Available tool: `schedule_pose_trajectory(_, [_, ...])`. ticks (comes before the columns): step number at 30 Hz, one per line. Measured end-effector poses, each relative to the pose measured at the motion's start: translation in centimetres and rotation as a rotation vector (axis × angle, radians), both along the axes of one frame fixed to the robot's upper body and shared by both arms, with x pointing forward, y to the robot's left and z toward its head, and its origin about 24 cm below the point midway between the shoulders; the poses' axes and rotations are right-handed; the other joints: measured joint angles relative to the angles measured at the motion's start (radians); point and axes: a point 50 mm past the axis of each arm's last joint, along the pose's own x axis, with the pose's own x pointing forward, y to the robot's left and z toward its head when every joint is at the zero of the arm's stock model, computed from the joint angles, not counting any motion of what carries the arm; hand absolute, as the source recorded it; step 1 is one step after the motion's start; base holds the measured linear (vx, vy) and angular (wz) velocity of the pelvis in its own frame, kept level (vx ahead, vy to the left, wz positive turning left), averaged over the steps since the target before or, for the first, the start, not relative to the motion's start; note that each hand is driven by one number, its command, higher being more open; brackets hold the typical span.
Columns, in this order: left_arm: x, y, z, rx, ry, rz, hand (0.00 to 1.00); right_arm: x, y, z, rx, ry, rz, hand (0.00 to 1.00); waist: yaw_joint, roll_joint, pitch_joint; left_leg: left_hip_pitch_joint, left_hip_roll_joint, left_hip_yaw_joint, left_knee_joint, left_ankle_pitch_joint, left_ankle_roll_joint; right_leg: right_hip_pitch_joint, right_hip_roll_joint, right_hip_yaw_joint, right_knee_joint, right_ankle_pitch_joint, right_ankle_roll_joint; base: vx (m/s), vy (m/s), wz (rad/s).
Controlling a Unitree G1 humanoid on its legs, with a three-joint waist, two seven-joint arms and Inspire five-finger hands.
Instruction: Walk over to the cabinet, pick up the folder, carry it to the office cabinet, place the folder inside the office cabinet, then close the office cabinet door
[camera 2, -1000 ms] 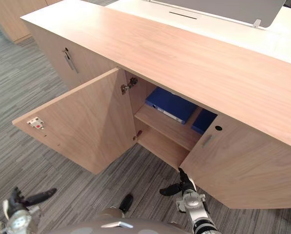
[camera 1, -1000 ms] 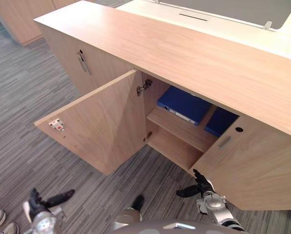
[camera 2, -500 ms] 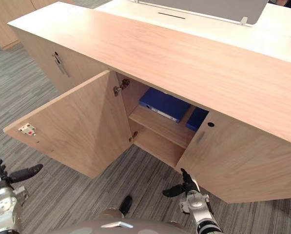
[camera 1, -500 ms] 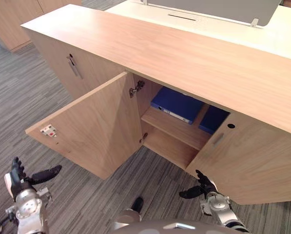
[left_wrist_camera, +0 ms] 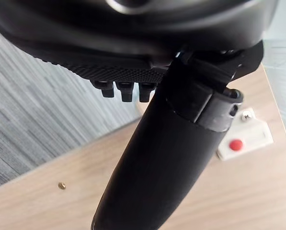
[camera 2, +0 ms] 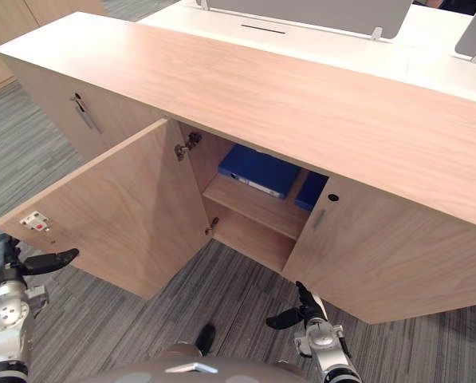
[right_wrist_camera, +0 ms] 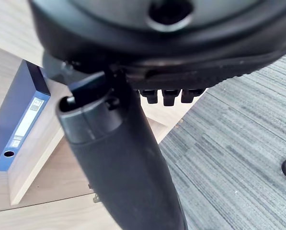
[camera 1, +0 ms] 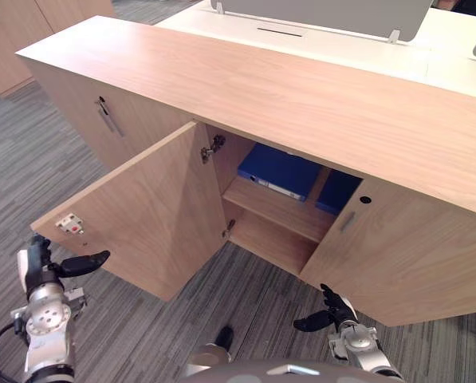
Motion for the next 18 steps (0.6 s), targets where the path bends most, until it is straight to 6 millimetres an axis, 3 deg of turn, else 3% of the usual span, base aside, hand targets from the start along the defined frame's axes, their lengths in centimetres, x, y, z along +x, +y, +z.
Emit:
schedule_pose_trajectory(8, [-0.4,-1.4,-0.8,-0.039,-0.017,0.01,1.0,-0.1,0.3,-0.1,0.01,0.003,-0.005,1.0,0.003,-0.009,-0.005,0.008,0.0,0.017,0.0,-0.001,0.0,0.001,0.0,0.012,-0.006,0.01,0.003,0.01,-0.013,-0.04])
schedule_pose_trajectory(18, [-3.7,-7.4,-3.7,-0.261,-0.041,-0.015,1.0,-1.7,0.9,-0.7,0.044,0.037,-0.055,1.0,0.006,-0.011,-0.008,0.01,0.0,0.04,0.0,0.001,0.001,0.002,-0.002,0.033,-0.01,0.016,-0.001,-0.01,-0.006,-0.04])
